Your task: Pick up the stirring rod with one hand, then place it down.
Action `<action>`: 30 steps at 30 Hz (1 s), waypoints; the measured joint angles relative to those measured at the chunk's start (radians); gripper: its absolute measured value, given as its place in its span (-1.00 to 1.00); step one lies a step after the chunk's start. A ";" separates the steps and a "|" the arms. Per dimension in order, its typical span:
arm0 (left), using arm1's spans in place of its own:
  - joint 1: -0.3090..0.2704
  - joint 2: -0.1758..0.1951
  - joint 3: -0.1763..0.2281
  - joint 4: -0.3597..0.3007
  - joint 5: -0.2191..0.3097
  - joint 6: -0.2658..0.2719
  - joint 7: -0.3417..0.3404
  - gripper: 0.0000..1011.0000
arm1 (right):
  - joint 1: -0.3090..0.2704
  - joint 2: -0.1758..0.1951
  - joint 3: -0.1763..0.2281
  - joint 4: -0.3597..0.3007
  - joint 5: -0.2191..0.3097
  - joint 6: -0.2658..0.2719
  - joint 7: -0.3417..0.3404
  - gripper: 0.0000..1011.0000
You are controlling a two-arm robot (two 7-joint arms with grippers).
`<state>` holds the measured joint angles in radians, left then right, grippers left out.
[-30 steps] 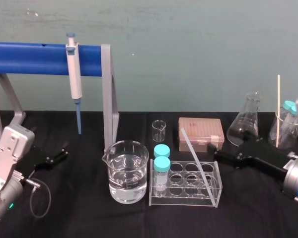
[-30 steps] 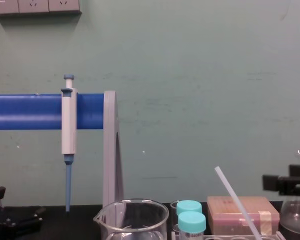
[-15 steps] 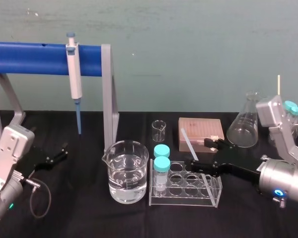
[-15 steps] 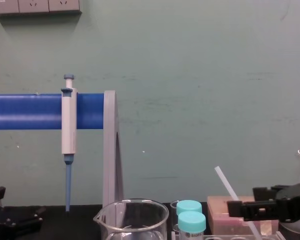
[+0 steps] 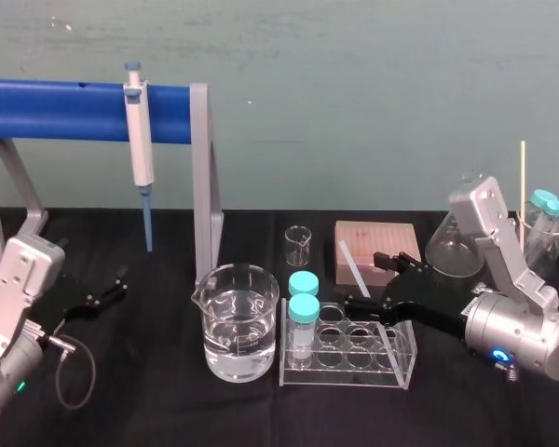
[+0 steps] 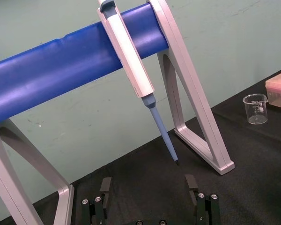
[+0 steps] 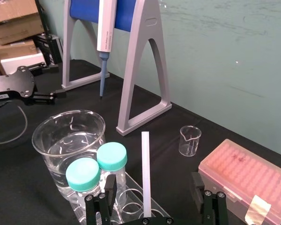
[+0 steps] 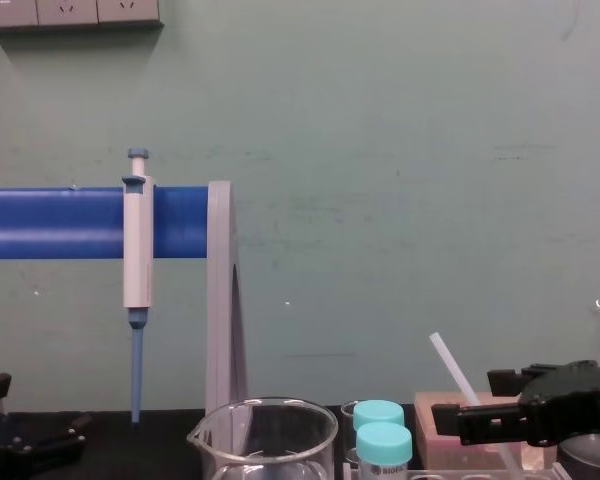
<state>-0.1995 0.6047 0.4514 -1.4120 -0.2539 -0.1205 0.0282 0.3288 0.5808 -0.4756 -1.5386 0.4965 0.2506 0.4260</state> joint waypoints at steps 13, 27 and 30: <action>0.000 0.000 0.000 0.000 0.000 0.000 0.000 0.98 | -0.001 -0.002 0.002 -0.001 -0.010 0.000 -0.005 0.98; 0.000 0.000 0.000 0.000 0.000 0.000 0.000 0.98 | -0.002 -0.001 0.002 -0.001 -0.005 -0.002 -0.004 0.43; 0.000 0.000 0.000 0.000 0.000 0.000 0.000 0.98 | -0.002 -0.001 0.002 -0.001 -0.004 -0.002 -0.003 0.29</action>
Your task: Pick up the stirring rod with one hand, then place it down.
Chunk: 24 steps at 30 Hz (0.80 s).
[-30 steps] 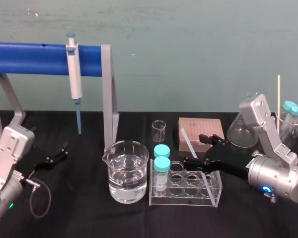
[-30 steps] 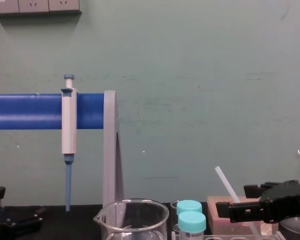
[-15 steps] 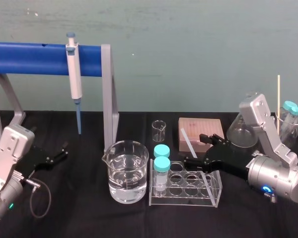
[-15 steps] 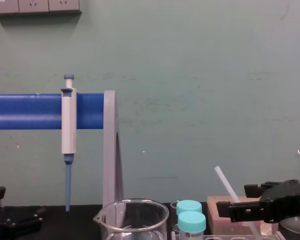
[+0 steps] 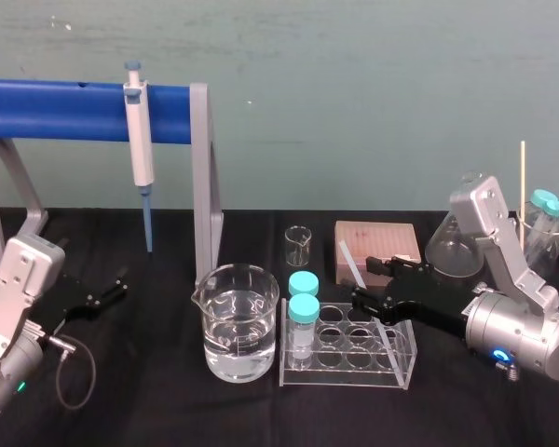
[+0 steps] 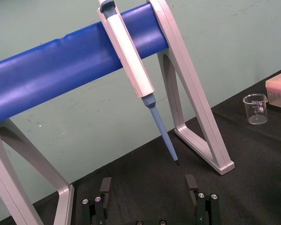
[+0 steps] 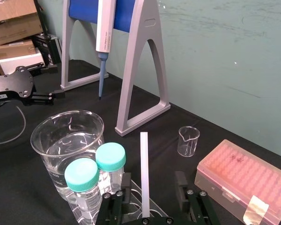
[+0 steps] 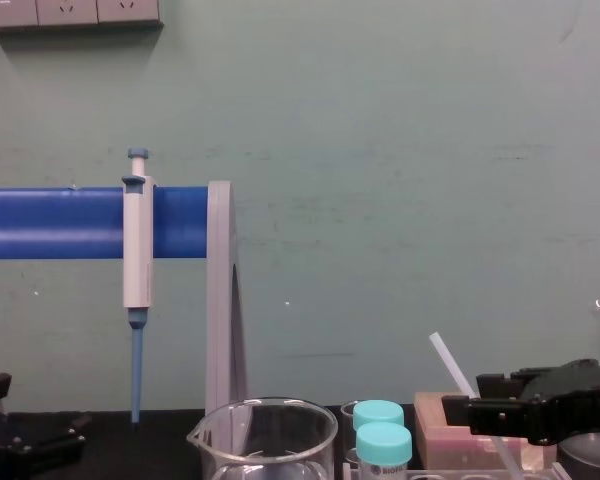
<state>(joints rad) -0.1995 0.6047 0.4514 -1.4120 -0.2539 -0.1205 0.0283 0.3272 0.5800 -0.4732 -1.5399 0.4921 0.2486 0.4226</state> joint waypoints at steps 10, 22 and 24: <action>0.000 0.000 0.000 0.000 0.000 0.000 0.000 0.98 | 0.000 0.001 0.000 0.000 0.001 0.000 0.001 -0.40; 0.000 0.000 0.000 0.000 0.000 0.000 0.000 0.98 | 0.000 0.001 0.000 0.000 0.001 0.000 0.001 -0.87; 0.000 0.000 0.000 0.000 0.000 0.000 0.000 0.98 | 0.000 0.001 0.000 0.000 0.001 0.000 0.001 -0.87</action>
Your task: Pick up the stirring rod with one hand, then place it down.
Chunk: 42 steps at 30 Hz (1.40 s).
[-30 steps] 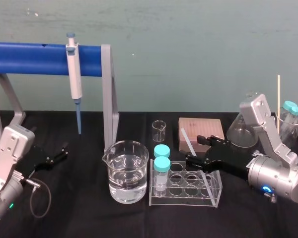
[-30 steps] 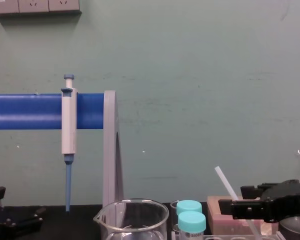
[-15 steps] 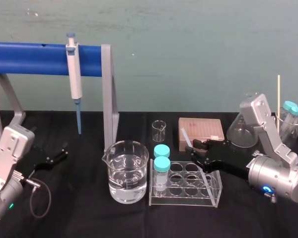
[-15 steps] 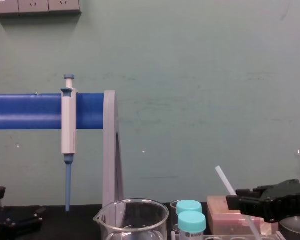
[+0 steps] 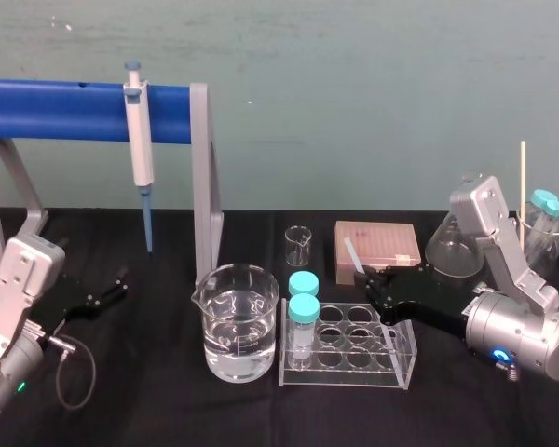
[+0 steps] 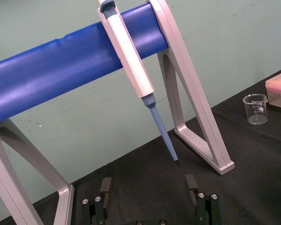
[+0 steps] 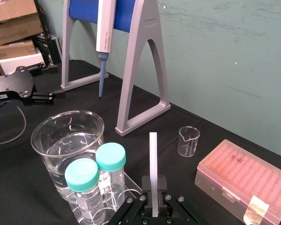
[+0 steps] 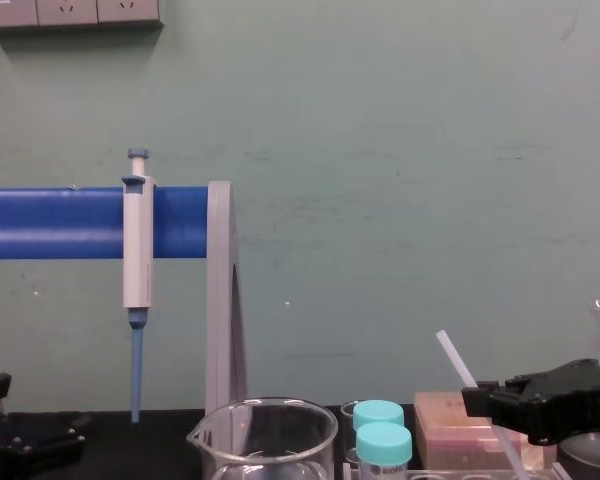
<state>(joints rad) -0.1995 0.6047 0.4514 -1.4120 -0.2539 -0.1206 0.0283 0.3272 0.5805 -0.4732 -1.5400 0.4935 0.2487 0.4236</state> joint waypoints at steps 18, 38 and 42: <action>0.000 0.000 0.000 0.000 0.000 0.000 0.000 0.98 | -0.084 -0.038 0.077 0.013 -0.007 -0.258 0.024 -0.87; 0.000 0.000 0.000 0.000 0.000 0.000 0.000 0.98 | -0.134 -0.097 0.203 -0.015 0.101 -0.453 0.128 -0.87; 0.000 0.000 0.000 0.000 0.000 0.000 0.000 0.98 | -0.106 -0.108 0.220 -0.021 0.114 -0.469 0.137 -0.87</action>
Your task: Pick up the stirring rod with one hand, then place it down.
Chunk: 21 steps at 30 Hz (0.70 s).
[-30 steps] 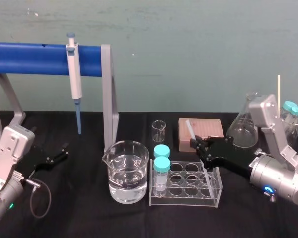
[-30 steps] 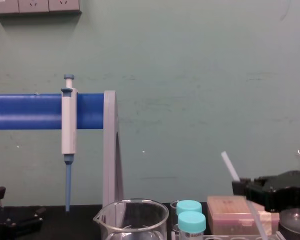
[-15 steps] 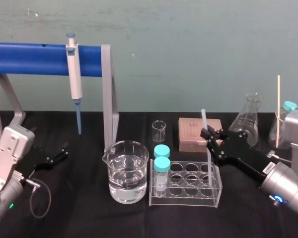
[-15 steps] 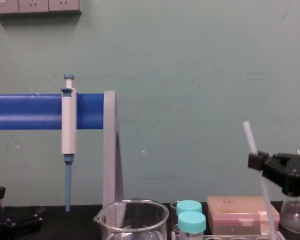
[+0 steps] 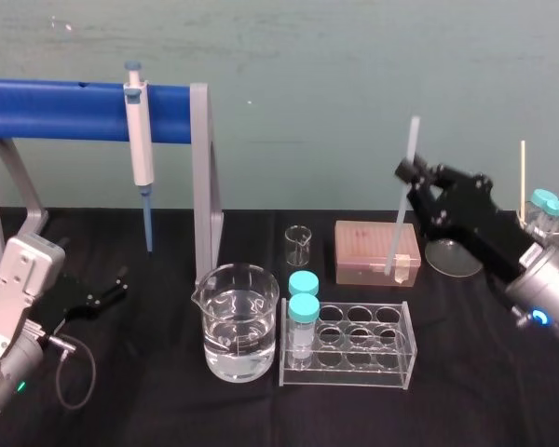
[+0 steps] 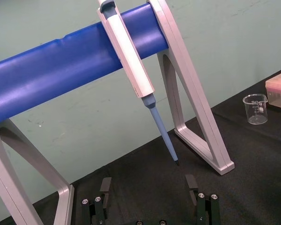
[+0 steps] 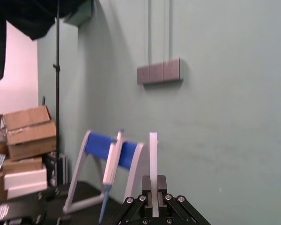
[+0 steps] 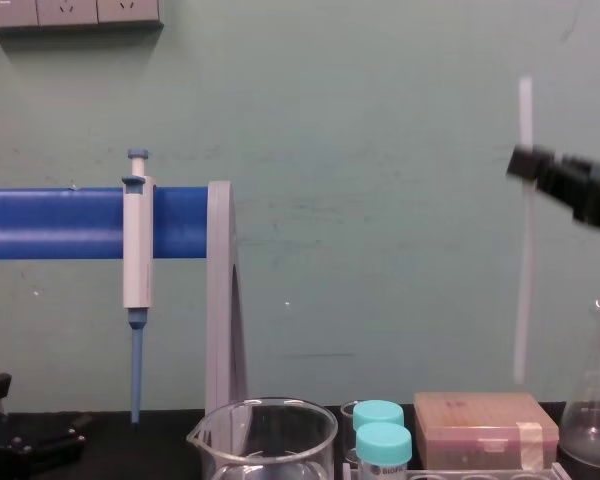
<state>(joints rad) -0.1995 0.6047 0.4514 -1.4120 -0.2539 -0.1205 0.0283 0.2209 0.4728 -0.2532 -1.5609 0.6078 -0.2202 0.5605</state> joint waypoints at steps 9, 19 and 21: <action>0.000 0.000 0.000 0.000 0.000 0.000 0.000 0.98 | 0.044 -0.005 0.021 -0.013 -0.005 -0.029 0.008 -0.87; 0.000 0.000 0.000 0.000 0.000 0.000 0.000 0.98 | 0.051 -0.005 0.028 -0.022 -0.020 -0.037 0.010 -0.87; 0.000 0.000 0.000 0.000 0.000 0.000 0.000 0.98 | 0.050 -0.005 0.029 -0.022 -0.021 -0.037 0.010 -0.87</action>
<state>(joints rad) -0.1995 0.6047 0.4514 -1.4120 -0.2539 -0.1205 0.0283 0.2711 0.4682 -0.2245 -1.5833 0.5865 -0.2576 0.5707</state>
